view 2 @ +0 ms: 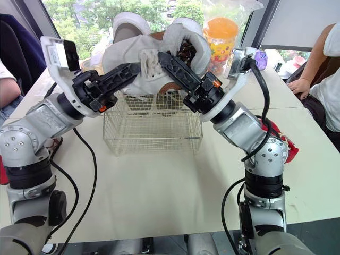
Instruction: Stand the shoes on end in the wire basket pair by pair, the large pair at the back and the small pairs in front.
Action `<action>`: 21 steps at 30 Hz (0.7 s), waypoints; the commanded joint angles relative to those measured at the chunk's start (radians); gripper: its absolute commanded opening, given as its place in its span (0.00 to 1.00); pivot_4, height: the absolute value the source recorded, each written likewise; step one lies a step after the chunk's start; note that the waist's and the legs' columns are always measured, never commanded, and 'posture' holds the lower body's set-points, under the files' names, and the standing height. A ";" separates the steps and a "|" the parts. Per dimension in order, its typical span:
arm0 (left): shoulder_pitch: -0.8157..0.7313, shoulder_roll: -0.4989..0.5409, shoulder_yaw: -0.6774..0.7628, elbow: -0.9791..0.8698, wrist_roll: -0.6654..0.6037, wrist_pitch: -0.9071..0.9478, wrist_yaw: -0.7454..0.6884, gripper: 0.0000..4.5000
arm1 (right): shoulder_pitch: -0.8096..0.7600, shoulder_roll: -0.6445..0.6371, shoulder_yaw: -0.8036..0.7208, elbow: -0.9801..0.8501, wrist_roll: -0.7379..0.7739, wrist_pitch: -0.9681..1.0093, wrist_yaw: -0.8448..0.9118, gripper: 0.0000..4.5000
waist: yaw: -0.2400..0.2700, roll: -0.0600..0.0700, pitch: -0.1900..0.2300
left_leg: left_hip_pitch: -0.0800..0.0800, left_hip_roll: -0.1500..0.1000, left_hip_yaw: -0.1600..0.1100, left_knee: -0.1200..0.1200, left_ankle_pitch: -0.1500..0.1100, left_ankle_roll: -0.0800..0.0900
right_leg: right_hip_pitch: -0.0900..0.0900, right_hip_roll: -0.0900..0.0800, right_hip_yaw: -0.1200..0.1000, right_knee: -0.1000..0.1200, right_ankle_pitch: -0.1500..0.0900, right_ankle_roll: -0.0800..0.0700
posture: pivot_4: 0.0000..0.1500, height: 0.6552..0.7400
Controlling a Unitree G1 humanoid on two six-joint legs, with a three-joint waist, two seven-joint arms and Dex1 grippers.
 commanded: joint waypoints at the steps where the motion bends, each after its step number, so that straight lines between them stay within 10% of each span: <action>1: 0.004 0.040 -0.031 -0.034 0.030 0.016 0.007 0.37 | -0.079 -0.031 -0.017 -0.010 0.008 0.007 0.007 0.15 | 0.000 0.000 0.000 | 0.000 0.000 0.000 0.000 0.000 0.000 | 0.000 0.000 0.000 0.000 0.000 0.000 | 1.00 1.00; 7: 0.046 0.187 -0.022 -0.055 0.146 0.016 -0.107 0.98 | -0.247 -0.326 -0.022 0.187 -0.147 0.154 0.236 0.15 | 0.001 0.001 0.001 | -0.001 0.000 0.001 0.000 0.000 0.000 | -0.001 0.000 0.000 0.000 -0.002 -0.003 | 1.00 1.00; 13: 0.104 0.319 -0.032 -0.069 0.281 -0.006 -0.271 0.98 | -0.415 -0.578 0.282 0.388 -0.697 0.024 0.804 0.15 | -0.004 0.001 0.001 | -0.001 0.000 0.001 -0.002 0.000 0.000 | -0.002 0.000 0.000 -0.004 -0.002 -0.004 | 1.00 1.00; 21: 0.134 0.295 -0.035 -0.114 0.337 -0.024 -0.284 0.98 | -0.565 -0.482 0.464 0.693 -1.134 -0.293 1.155 0.15 | -0.003 0.002 0.001 | -0.003 0.000 0.002 -0.002 0.000 0.000 | -0.003 0.000 0.000 -0.005 -0.001 -0.002 | 1.00 1.00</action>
